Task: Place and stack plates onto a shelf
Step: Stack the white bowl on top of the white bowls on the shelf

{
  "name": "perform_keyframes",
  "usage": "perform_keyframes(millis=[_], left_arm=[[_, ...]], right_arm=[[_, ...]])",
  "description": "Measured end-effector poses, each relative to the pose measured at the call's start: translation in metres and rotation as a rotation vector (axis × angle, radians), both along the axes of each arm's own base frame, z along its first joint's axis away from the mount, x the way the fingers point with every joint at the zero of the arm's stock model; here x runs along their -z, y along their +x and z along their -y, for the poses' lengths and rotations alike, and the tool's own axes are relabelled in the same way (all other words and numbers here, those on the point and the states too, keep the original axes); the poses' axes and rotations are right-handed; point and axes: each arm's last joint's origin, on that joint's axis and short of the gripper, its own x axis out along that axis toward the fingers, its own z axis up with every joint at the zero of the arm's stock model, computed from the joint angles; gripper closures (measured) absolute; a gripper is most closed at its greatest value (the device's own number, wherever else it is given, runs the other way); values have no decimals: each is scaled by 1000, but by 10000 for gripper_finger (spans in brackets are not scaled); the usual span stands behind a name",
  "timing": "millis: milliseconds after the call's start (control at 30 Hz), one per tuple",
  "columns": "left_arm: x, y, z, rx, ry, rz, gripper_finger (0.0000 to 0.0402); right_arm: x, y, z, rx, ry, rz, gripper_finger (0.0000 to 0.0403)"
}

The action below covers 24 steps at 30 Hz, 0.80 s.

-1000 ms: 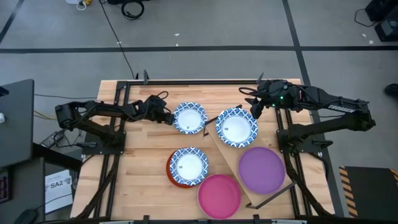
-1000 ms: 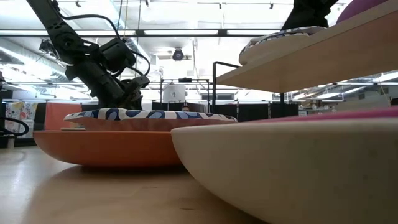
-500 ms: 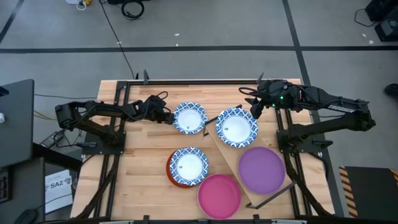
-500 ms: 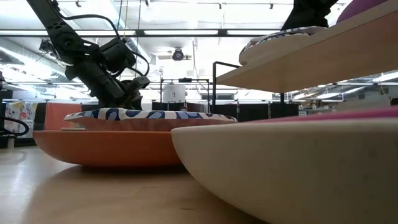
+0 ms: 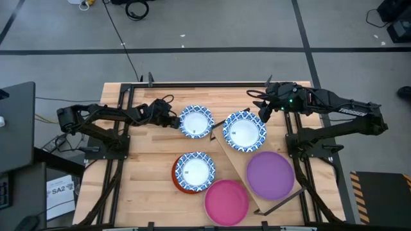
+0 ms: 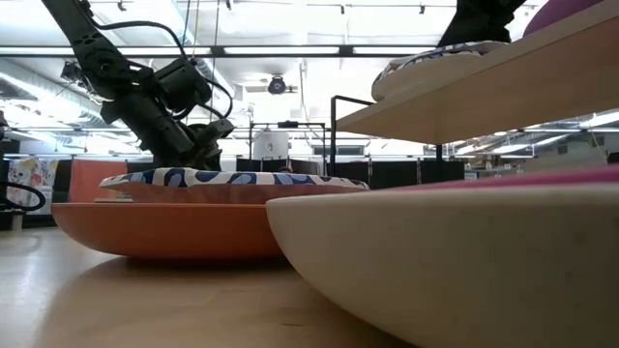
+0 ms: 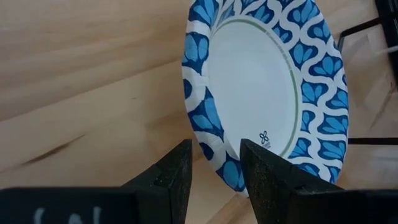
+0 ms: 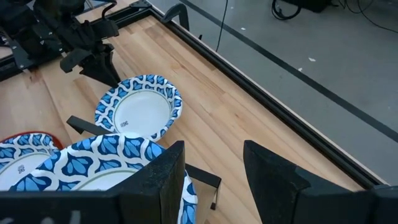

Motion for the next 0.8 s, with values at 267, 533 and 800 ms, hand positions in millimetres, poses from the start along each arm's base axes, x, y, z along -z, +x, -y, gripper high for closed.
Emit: perform_keyframes(millis=[267, 533, 800], left_arm=[[3, 2, 1, 2, -7, 0, 260], [16, 14, 3, 15, -45, 30, 260], [15, 14, 2, 4, -34, 34, 288]], right_arm=[[0, 0, 0, 0, 0, 0, 233], [0, 0, 0, -1, 0, 1, 233], [0, 0, -1, -21, 15, 4, 233]])
